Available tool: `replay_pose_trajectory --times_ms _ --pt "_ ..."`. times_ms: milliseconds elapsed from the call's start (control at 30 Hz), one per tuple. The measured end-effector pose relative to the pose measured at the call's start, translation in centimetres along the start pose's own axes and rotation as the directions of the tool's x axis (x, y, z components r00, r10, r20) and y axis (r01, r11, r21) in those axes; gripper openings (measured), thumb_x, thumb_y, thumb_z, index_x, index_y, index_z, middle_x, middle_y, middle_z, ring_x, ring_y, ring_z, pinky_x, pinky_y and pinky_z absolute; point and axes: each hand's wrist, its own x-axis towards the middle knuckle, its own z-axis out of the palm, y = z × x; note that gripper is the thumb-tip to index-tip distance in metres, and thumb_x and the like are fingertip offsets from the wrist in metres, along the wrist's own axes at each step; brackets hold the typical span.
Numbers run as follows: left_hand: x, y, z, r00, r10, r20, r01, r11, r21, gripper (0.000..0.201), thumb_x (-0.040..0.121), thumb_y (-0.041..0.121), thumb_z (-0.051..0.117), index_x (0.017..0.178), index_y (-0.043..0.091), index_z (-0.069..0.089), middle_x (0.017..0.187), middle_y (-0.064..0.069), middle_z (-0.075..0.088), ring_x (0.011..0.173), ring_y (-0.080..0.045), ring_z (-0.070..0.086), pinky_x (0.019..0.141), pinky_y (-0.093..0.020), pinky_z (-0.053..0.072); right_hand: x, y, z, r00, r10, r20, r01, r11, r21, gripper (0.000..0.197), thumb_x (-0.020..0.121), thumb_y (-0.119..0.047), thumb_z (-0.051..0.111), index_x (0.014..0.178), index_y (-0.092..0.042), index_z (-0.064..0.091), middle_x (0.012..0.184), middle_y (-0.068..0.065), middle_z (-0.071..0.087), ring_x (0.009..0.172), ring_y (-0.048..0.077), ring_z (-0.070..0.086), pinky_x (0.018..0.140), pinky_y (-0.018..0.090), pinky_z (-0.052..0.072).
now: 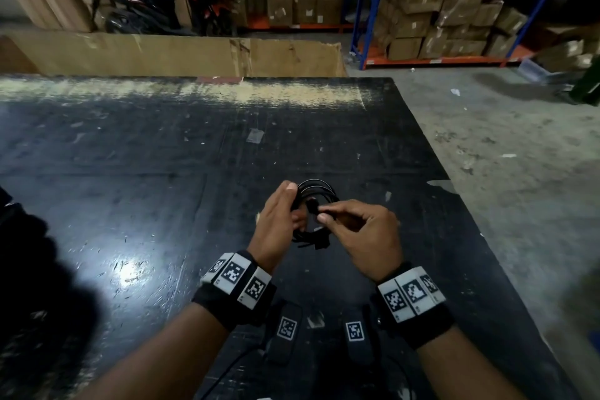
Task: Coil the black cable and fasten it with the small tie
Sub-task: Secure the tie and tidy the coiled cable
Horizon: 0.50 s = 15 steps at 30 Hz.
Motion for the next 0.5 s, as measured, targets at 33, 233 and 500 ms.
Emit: replay_pose_trajectory --times_ms 33,233,500 --pt "0.0 -0.1 0.1 1.000 0.001 0.007 -0.001 1.000 0.001 0.023 0.111 0.020 0.032 0.097 0.011 0.047 0.053 0.013 0.036 0.047 -0.002 0.031 0.049 -0.018 0.032 0.0 -0.2 0.3 0.999 -0.023 -0.041 0.022 1.000 -0.016 0.013 0.080 -0.014 0.084 0.093 -0.017 0.084 0.092 -0.009 0.080 0.087 0.000 0.074 0.083 0.023 0.060" --pt "0.0 -0.2 1.0 0.990 -0.110 -0.086 0.100 0.988 -0.114 0.016 0.110 0.020 0.037 0.098 0.011 0.045 0.046 0.012 0.039 0.041 -0.002 0.035 0.047 -0.019 0.034 -1.1 -0.9 2.1 0.952 -0.224 -0.208 0.191 0.967 -0.169 0.017 0.080 -0.011 0.083 0.097 -0.012 0.082 0.102 -0.001 0.075 0.095 0.005 0.071 0.082 0.016 0.057" --pt "-0.4 0.4 1.5 0.999 0.048 0.017 -0.048 0.999 -0.004 0.023 0.110 0.015 0.036 0.107 0.004 0.056 0.060 0.007 0.039 0.048 -0.001 0.034 0.049 -0.017 0.031 -1.6 -0.9 2.4 0.924 -0.266 -0.274 0.195 0.946 -0.260 0.013 0.076 -0.002 0.082 0.085 -0.007 0.074 0.103 0.002 0.073 0.095 0.009 0.070 0.079 0.022 0.059"
